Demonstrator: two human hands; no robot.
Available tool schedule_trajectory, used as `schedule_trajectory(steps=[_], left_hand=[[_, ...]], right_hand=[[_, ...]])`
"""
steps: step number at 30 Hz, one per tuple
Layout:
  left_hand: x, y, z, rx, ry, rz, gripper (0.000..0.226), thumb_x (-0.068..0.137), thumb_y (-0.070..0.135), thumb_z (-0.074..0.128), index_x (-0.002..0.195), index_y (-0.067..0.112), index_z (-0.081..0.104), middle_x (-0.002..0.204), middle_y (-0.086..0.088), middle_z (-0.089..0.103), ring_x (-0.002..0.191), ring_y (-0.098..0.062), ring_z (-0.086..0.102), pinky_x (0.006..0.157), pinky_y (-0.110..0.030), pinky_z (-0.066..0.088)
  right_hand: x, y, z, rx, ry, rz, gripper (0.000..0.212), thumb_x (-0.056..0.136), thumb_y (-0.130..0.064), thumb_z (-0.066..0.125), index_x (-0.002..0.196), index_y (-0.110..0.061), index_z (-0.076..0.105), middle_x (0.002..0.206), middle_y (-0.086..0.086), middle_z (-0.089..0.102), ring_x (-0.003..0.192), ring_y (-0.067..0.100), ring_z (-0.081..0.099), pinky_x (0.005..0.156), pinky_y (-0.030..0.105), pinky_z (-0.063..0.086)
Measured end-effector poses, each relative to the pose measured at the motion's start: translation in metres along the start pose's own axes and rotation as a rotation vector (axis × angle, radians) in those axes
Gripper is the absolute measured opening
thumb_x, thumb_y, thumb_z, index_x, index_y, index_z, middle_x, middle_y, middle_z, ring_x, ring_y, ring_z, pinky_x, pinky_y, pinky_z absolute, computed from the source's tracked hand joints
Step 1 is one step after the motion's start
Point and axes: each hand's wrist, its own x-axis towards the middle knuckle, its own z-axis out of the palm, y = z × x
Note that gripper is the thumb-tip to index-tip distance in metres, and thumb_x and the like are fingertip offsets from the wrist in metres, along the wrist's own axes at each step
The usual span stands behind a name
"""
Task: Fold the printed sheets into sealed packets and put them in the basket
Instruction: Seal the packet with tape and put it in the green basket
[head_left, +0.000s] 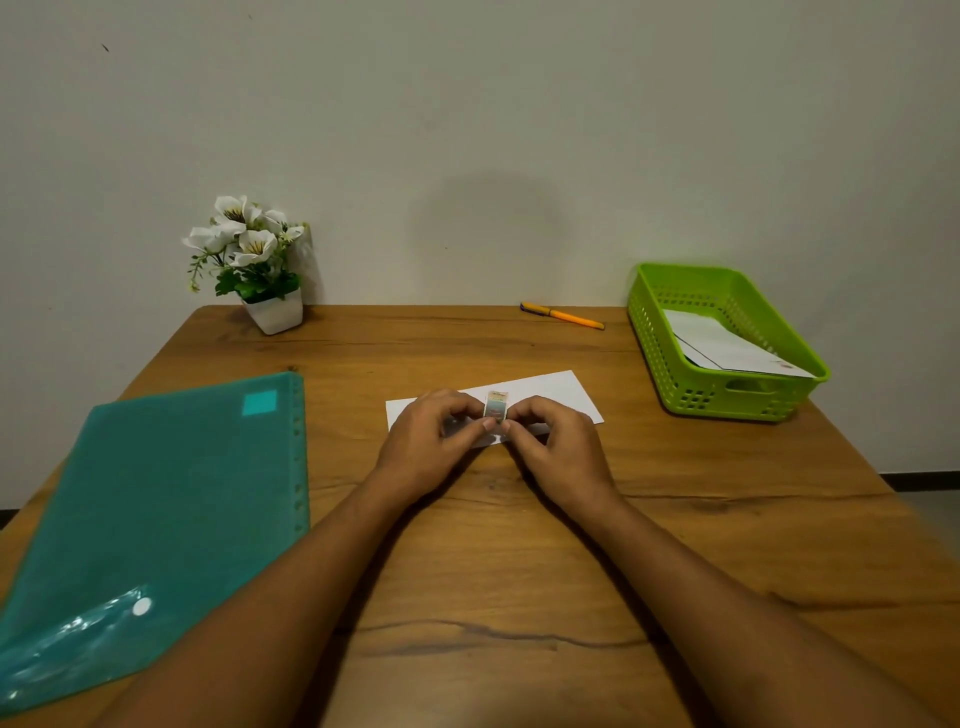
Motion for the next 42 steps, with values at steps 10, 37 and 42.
schedule_trajectory(steps=[10,37,42], left_hand=[[0.0004,0.0015,-0.0008,-0.056,-0.005,-0.014,0.014,0.095,0.035,0.071,0.102,0.025,0.077,0.104,0.012,0.071,0.099,-0.007,0.065,0.084,-0.037,0.056],[-0.0014,0.0083,-0.0043,-0.214,-0.042,0.004,0.012,0.092,0.023,0.076,0.103,0.025,0.081,0.112,0.015,0.075,0.111,-0.002,0.067,0.097,-0.031,0.055],[-0.001,0.0059,-0.0037,-0.207,-0.049,-0.02,0.008,0.093,0.024,0.075,0.098,0.025,0.08,0.109,0.016,0.074,0.107,-0.001,0.066,0.09,-0.024,0.052]], right_hand=[[-0.0012,0.0005,0.0014,-0.051,-0.023,-0.007,0.011,0.094,-0.025,0.074,0.103,-0.02,0.077,0.103,-0.01,0.075,0.097,0.004,0.067,0.081,0.033,0.062],[-0.0008,0.0018,-0.0012,-0.015,-0.024,-0.051,0.012,0.091,-0.023,0.078,0.103,-0.018,0.078,0.101,-0.009,0.072,0.093,0.004,0.066,0.078,0.028,0.06],[-0.0027,-0.0003,-0.0023,-0.008,0.054,-0.075,0.022,0.091,-0.029,0.078,0.109,-0.022,0.068,0.103,-0.014,0.067,0.095,0.003,0.064,0.074,0.026,0.059]])
